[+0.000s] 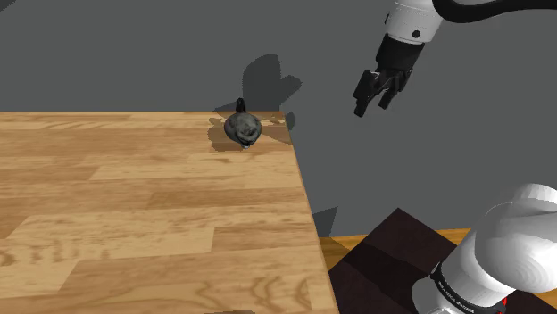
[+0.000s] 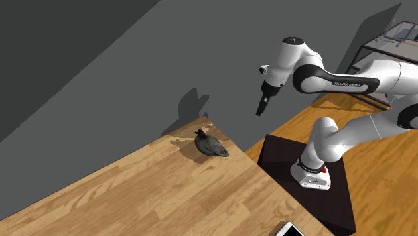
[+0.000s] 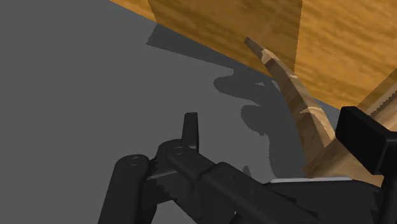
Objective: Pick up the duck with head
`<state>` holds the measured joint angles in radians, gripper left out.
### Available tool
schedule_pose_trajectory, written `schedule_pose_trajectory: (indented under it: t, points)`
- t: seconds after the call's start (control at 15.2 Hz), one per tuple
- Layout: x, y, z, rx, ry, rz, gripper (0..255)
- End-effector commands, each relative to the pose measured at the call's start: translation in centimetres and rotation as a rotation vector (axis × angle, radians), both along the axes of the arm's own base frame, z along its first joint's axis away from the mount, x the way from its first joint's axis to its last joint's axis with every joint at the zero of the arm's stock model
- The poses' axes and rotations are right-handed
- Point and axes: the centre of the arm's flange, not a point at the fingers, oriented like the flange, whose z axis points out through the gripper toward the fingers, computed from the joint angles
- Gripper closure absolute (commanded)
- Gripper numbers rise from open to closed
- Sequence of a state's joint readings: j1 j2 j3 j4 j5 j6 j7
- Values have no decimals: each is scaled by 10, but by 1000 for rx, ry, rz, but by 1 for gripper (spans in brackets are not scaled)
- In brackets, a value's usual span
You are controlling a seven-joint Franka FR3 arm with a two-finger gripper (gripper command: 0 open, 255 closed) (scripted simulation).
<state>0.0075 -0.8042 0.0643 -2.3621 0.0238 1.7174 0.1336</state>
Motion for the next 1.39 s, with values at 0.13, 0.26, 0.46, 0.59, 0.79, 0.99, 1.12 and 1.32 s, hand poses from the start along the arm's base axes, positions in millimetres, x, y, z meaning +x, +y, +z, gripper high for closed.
schedule_pose_trajectory:
  t: [0.13, 0.26, 0.46, 0.59, 0.79, 0.99, 1.12, 1.32]
  points:
    - [12, 26, 3, -5, 20, -17, 0]
    - [24, 52, 5, -11, 41, -34, 0]
    - [44, 90, 7, -19, 71, -59, 0]
    - [57, 116, 9, -24, 92, -76, 0]
    - [78, 153, 10, -32, 122, -101, 0]
    - [100, 190, 10, -40, 153, -126, 0]
    - [116, 215, 9, -46, 173, -143, 0]
    - [139, 251, 8, -54, 204, -168, 0]
